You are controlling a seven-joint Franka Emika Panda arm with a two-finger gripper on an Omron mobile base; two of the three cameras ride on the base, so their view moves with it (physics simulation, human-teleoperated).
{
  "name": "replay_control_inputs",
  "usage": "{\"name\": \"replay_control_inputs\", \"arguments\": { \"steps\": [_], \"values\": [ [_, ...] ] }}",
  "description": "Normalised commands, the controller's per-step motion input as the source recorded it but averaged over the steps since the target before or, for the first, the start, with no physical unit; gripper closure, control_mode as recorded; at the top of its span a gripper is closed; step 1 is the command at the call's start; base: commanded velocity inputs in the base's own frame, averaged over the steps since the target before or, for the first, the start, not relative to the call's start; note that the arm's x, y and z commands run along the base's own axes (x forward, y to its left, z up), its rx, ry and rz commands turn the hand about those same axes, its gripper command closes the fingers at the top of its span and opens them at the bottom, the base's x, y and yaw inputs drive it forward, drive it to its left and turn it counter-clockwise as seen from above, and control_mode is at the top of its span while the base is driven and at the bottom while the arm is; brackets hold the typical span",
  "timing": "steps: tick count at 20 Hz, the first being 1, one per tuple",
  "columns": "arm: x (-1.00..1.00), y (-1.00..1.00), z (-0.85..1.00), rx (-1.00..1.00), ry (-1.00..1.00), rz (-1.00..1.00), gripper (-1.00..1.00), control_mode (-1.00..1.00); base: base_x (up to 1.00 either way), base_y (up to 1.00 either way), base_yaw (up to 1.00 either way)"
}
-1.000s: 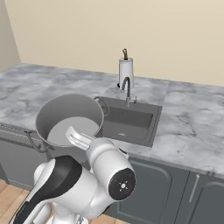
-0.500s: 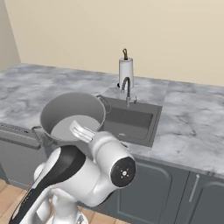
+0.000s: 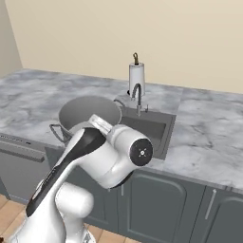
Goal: Move the pot and pan from the stove into the sink.
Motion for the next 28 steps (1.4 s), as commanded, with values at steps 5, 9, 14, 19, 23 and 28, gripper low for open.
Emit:
{"name": "replay_control_inputs", "arguments": {
  "steps": [5,9,14,19,23,28],
  "values": [
    [0.69,-0.11,-0.03,0.02,0.13,0.00,1.00,-1.00,0.00,0.00,0.00],
    [0.72,-0.09,-0.06,0.01,0.15,0.00,1.00,-1.00,0.00,0.00,0.00],
    [0.57,-0.12,-0.21,0.00,0.24,0.00,1.00,-1.00,0.00,0.00,0.00],
    [0.57,-0.07,-0.34,0.00,0.32,0.00,1.00,-1.00,0.00,0.00,0.00],
    [0.57,-0.10,-0.17,0.00,0.26,0.00,1.00,-1.00,0.00,0.00,0.00],
    [0.67,-0.08,-0.01,0.01,0.20,0.00,1.00,-1.00,0.00,0.00,0.00]
  ]
}}
